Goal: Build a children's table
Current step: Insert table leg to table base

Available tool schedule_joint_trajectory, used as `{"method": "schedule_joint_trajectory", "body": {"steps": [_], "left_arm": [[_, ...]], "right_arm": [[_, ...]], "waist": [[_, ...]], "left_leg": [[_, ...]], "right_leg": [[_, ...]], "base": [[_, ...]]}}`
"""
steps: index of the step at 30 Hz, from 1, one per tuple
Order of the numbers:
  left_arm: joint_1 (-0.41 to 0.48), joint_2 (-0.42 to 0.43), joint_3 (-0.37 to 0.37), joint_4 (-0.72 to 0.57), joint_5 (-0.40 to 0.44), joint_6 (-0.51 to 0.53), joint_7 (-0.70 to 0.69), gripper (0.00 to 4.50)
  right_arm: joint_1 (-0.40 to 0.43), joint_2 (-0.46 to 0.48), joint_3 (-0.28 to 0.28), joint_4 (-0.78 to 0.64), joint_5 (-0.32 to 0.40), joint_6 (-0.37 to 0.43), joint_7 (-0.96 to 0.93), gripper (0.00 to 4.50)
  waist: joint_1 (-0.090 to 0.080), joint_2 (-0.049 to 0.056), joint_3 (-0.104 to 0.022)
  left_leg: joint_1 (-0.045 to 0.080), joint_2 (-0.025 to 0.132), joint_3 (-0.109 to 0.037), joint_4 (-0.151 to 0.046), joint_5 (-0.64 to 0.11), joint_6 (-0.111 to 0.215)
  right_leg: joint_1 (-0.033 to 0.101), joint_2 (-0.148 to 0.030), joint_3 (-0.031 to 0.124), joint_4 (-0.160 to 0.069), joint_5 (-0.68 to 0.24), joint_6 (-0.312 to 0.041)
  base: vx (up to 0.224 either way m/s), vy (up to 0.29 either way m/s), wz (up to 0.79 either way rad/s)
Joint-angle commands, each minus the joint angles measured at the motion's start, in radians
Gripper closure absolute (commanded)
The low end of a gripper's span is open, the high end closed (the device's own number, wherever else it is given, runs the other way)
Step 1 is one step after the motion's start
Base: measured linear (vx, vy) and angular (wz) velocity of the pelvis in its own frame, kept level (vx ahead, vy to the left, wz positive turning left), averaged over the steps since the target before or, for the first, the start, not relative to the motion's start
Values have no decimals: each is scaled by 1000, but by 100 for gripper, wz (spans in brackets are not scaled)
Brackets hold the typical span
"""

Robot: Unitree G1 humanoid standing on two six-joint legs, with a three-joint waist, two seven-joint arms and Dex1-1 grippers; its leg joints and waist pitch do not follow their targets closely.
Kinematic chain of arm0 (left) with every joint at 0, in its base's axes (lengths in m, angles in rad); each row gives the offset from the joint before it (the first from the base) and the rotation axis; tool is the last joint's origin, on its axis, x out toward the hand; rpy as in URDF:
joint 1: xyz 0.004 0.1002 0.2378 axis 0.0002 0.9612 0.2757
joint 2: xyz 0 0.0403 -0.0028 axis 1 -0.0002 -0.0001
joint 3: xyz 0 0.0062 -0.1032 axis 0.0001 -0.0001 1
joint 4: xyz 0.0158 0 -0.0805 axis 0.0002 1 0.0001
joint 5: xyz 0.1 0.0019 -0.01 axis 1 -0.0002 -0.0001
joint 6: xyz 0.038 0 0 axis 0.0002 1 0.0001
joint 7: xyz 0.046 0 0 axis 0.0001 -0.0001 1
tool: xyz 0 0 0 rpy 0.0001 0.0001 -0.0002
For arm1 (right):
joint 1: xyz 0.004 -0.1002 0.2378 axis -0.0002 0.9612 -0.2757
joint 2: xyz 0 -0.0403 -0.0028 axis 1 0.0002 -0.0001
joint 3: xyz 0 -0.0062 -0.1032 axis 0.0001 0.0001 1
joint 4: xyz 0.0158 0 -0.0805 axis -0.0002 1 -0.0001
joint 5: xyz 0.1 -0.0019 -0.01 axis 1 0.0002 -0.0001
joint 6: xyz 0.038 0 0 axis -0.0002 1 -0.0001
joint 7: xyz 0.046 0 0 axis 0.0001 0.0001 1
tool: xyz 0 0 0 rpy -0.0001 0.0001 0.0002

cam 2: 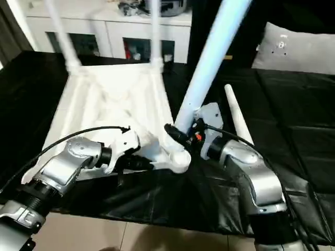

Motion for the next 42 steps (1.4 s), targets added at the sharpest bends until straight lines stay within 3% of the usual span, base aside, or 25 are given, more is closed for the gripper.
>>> {"method": "schedule_joint_trajectory", "body": {"steps": [1,4,6,10,13,15,16,17,25,27,28,32,37,42], "left_arm": [[26,23,2,-6,42,27,29,450],[46,32,-4,-36,42,-58,18,450],[58,40,-13,-49,42,-108,10,450],[66,44,-24,-52,47,-130,5,450],[63,21,5,-44,0,-92,-17,407],[55,9,19,-17,-18,-105,-29,394],[53,9,18,-5,-16,-121,-31,389],[41,6,15,27,-11,-150,-30,387],[-22,-14,15,153,-4,-166,-64,386],[-36,-15,7,185,12,-183,-66,386],[-42,-18,6,199,13,-193,-67,386],[-61,-27,-4,252,28,-233,-66,386],[-68,-42,-7,280,38,-252,-73,386],[-83,-56,-19,327,57,-290,-65,386]], "right_arm": [[-18,-14,16,6,-8,19,15,259],[-20,-35,34,25,-19,33,34,259],[-23,-41,36,42,-28,26,43,259],[-28,-44,34,50,-24,25,48,259],[-27,-46,31,48,-21,28,49,259],[-18,-46,27,44,-21,27,45,259],[-14,-46,25,43,-21,26,43,259],[-3,-46,23,34,-20,27,42,259],[31,-46,20,4,-16,34,37,259],[35,-46,20,0,-15,35,35,259],[37,-46,21,0,-16,35,35,259],[40,-46,27,-1,-22,32,35,259],[40,-46,29,-7,-20,35,34,259],[36,-48,30,-1,-22,32,34,259]], "waist": [[10,-10,-51],[12,-9,-53],[11,-14,-57],[12,-13,-57],[11,-15,-54],[14,-8,-54],[13,-10,-54],[16,-3,-54],[30,-1,-51],[31,-3,-51],[31,3,-50],[32,-1,-50],[31,-2,-44],[33,-2,-44]], "left_leg": [[3,57,-21,-73,-93,19],[2,58,-21,-74,-74,27],[1,59,-19,-72,-52,36],[2,59,-18,-71,-39,48],[4,59,-15,-73,-57,41],[6,60,-15,-72,-60,35],[6,59,-15,-73,-62,36],[7,59,-16,-73,-72,32],[14,61,-16,-78,-129,2],[14,62,-17,-79,-130,-2],[12,61,-18,-79,-131,-2],[14,61,-17,-79,-137,-4],[18,63,-18,-85,-184,-12],[19,65,-19,-87,-192,-12]], "right_leg": [[48,-110,50,-85,-84,-200],[51,-110,48,-83,-53,-203],[53,-108,47,-79,7,-206],[53,-109,46,-73,54,-215],[51,-109,46,-78,6,-219],[50,-110,47,-78,-3,-219],[50,-109,47,-80,-6,-219],[49,-108,47,-81,-9,-216],[47,-110,51,-90,-85,-200],[48,-111,51,-89,-85,-198],[48,-111,51,-89,-85,-198],[48,-112,52,-91,-82,-202],[43,-114,53,-101,-197,-185],[41,-115,55,-104,-223,-176]], "base": [[0,0,0],[0,0,0],[0,0,0],[0,0,0],[0,0,0],[0,0,0],[0,0,0],[0,0,0],[0,0,0],[0,0,0],[0,0,0],[0,0,0],[0,0,0],[0,0,0]]}}
